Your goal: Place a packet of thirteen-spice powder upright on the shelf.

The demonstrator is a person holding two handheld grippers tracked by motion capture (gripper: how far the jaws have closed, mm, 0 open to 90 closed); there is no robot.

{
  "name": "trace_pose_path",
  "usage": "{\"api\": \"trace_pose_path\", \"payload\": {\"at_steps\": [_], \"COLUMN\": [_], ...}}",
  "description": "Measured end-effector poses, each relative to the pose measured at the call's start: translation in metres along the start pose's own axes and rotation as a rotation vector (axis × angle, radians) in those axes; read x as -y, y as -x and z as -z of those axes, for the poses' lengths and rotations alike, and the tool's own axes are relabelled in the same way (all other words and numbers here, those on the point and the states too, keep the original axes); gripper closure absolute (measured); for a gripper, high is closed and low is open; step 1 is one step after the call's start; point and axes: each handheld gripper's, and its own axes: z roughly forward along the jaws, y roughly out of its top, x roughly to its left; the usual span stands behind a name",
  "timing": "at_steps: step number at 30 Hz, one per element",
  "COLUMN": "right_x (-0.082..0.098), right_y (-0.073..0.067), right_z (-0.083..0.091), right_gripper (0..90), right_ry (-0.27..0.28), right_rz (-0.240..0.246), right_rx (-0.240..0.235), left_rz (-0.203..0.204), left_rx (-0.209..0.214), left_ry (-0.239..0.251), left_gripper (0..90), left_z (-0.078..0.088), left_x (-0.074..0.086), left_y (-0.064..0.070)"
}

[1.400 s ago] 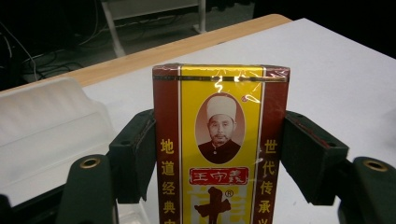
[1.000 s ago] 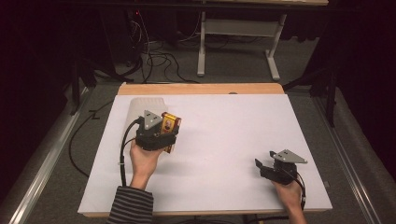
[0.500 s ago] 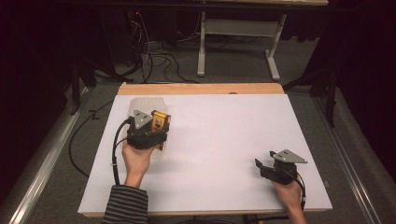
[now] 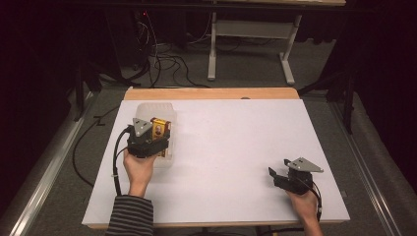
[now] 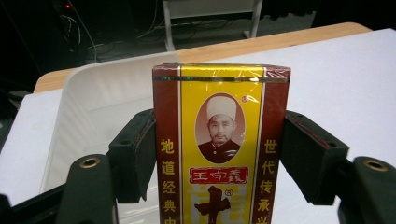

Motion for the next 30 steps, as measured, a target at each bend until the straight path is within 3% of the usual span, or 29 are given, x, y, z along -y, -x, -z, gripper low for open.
{"api": "trace_pose_path", "payload": {"at_steps": [7, 18, 30], "right_x": [0.0, 0.0, 0.0], "right_y": [0.0, 0.0, 0.0], "right_z": [0.0, 0.0, 0.0], "right_gripper": [30.7, 30.7, 30.7], "right_ry": [-0.001, -0.001, 0.001], "right_rz": [0.0, 0.001, 0.003], "right_rx": [0.001, 0.002, 0.004], "left_rz": [-0.013, -0.028, -0.015], "left_rx": [-0.023, -0.035, -0.049], "left_ry": [0.0, -0.003, -0.003], "left_gripper": [32.7, 32.6, 32.5], "left_z": [0.002, 0.004, 0.009], "left_x": [0.003, 0.009, 0.016], "left_y": [-0.008, -0.009, -0.017]}}
